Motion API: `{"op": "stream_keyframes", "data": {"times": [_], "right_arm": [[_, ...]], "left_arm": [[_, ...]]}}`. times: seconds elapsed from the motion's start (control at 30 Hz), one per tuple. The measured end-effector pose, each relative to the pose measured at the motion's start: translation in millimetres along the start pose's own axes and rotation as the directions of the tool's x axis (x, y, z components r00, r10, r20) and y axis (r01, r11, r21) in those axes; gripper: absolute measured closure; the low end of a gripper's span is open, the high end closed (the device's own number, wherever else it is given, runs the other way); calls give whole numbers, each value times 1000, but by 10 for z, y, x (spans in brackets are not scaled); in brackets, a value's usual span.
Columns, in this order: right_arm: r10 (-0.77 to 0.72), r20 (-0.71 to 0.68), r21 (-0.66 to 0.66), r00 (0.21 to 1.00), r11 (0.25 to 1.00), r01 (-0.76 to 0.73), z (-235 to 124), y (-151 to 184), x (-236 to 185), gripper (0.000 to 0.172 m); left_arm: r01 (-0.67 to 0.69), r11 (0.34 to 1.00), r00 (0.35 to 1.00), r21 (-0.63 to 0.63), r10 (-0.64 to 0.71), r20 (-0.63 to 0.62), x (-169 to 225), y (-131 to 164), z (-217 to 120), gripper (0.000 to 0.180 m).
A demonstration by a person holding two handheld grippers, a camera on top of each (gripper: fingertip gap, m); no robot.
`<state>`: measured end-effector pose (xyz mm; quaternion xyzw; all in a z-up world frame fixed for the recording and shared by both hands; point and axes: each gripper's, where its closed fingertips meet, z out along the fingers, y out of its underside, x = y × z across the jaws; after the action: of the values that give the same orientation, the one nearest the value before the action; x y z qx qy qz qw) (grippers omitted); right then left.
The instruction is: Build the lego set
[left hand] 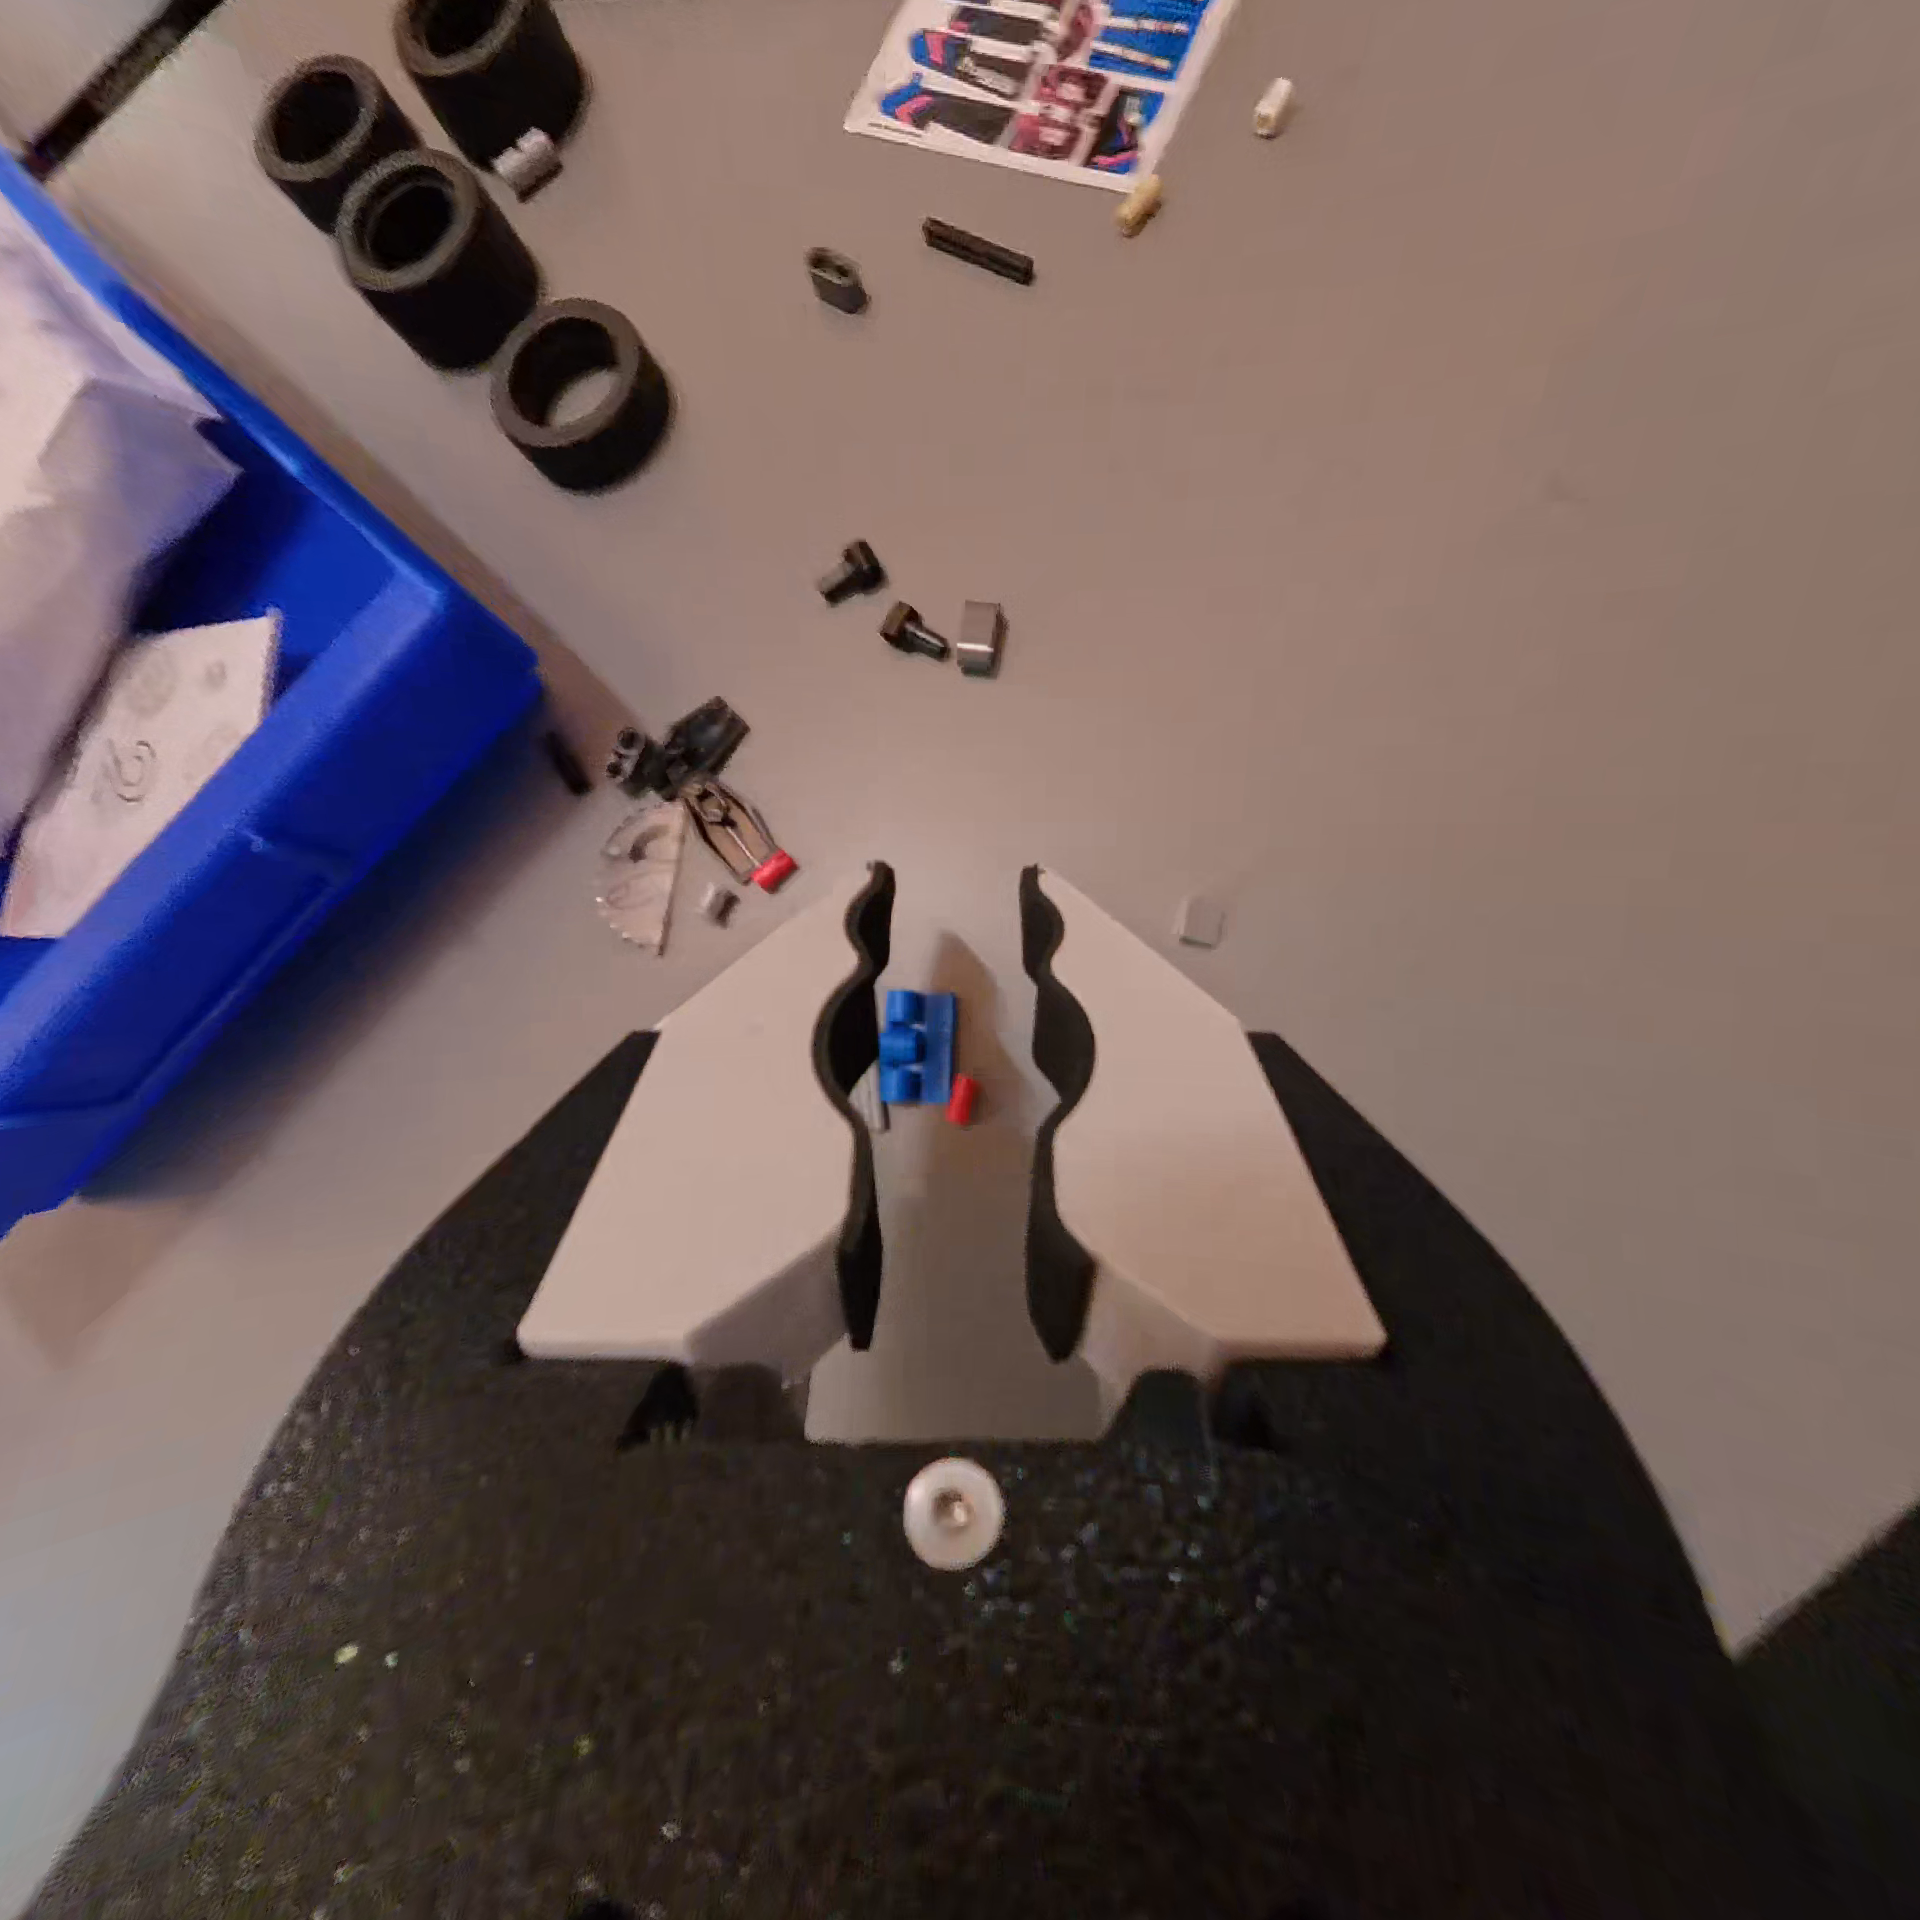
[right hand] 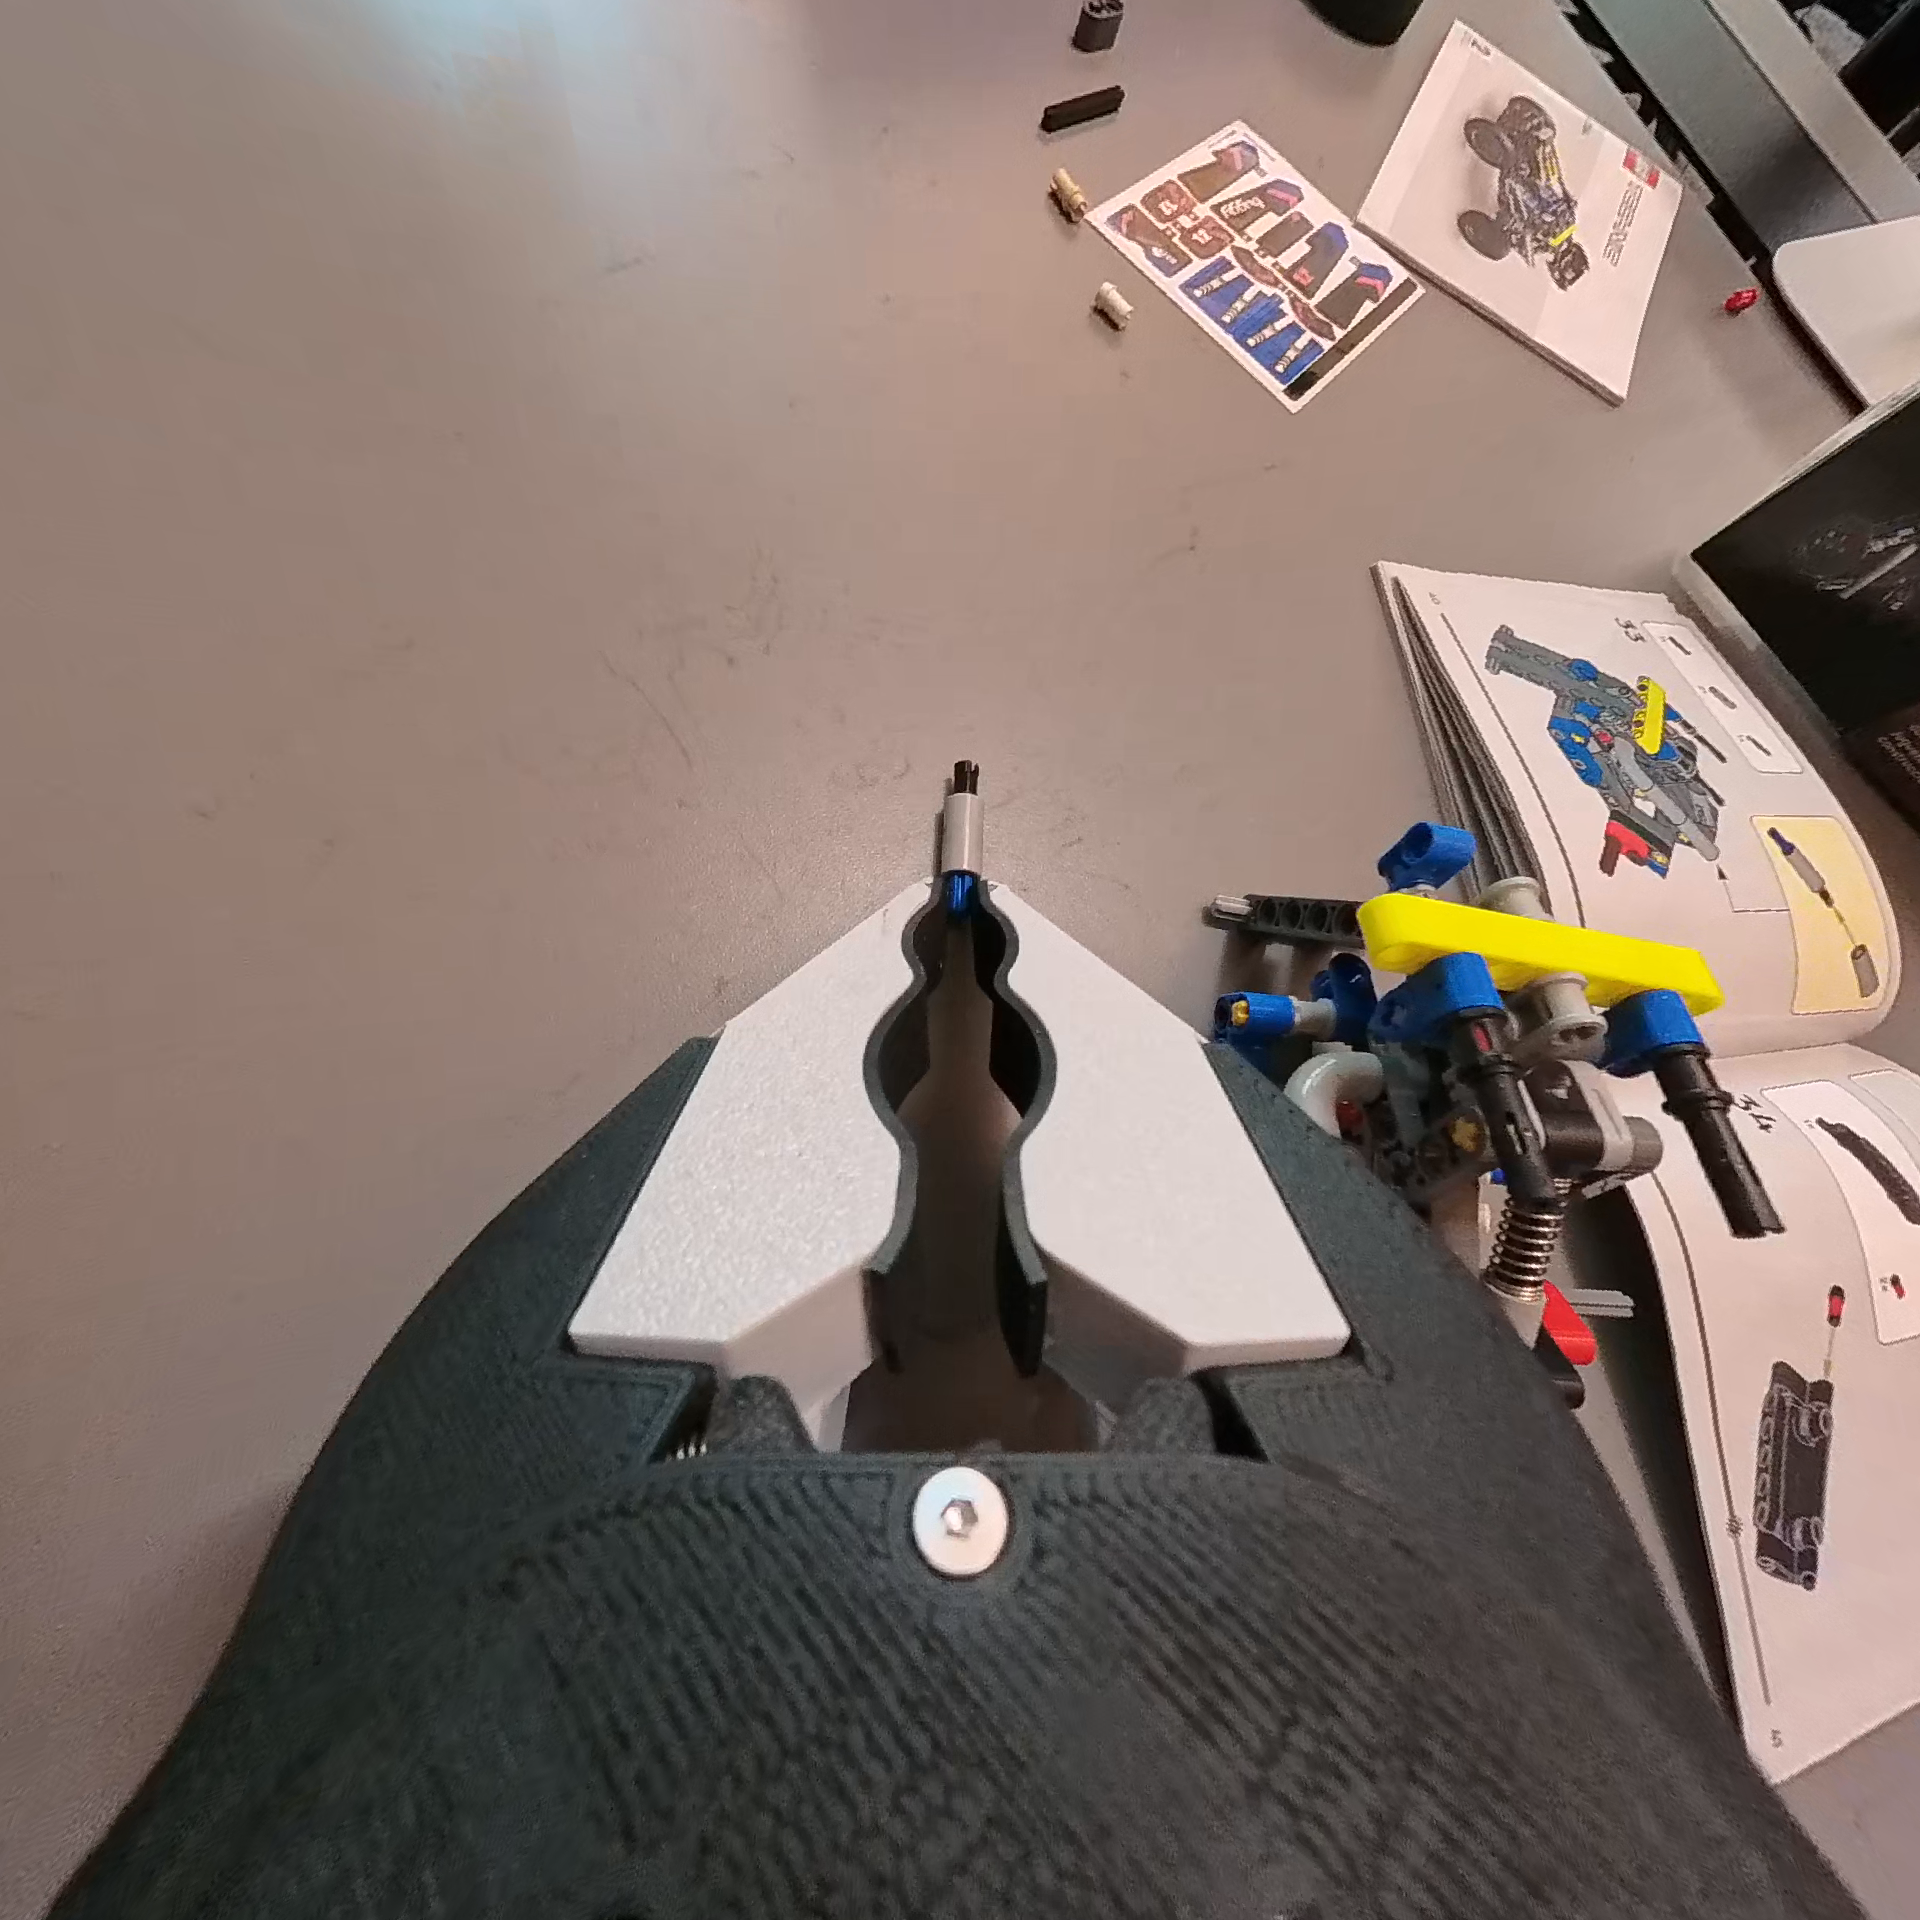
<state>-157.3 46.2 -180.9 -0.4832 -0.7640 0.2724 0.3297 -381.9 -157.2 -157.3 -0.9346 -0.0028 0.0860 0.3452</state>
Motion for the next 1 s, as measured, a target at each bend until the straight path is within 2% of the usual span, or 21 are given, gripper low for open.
{"op": "stream_keyframes", "data": {"times": [0.07,0.17,0.23,0.3,0.43,0.47,0.5,0.53,0.57,0.6,0.67,0.77,0.83,0.9,1.0], "right_arm": [[3,3,-1,1000,1000,-3,1,1,0,170],[12,10,-2,1000,1000,-12,2,2,1,170],[13,10,-2,1000,1000,-13,3,3,1,170],[12,6,-3,1000,1000,-12,3,3,2,170],[13,-3,-3,1000,1000,-13,2,4,8,170],[14,-5,-4,1000,1000,-14,2,4,10,170],[14,-5,-4,1000,1000,-14,1,5,10,170],[14,-6,-4,1000,1000,-14,1,5,10,170],[14,-6,-4,1000,1000,-14,2,4,11,170],[16,-6,-4,1000,1000,-16,1,5,12,170],[18,-6,-5,1000,1000,-18,1,6,13,170],[26,2,-6,1000,1000,-26,2,8,13,170],[31,7,-7,1000,1000,-31,4,9,12,170],[34,9,-8,999,999,-34,4,10,12,170],[35,10,-8,999,999,-35,4,9,12,170]], "left_arm": [[52,998,991,48,-57,119,-199,-125,31,154],[152,972,893,178,-212,396,-735,-380,-65,131],[133,964,863,229,-226,452,-913,-560,-62,119],[129,969,874,210,-211,437,-994,-649,81,120],[156,985,882,73,-172,439,-1182,-565,413,121],[164,986,884,40,-165,438,-1233,-516,484,128],[163,987,889,10,-151,432,-1276,-466,541,146],[148,989,913,14,-142,383,-1251,-472,597,162],[179,982,916,52,-186,356,-1257,-493,608,171],[226,971,903,71,-237,358,-1305,-475,586,173],[243,967,874,79,-254,415,-1472,-384,464,179],[350,927,841,132,-374,391,-1650,-215,310,180],[373,923,856,93,-381,348,-1621,-94,290,180],[324,943,883,75,-330,333,-1506,-101,318,179],[176,983,925,47,-182,333,-1316,-230,387,170]]}}
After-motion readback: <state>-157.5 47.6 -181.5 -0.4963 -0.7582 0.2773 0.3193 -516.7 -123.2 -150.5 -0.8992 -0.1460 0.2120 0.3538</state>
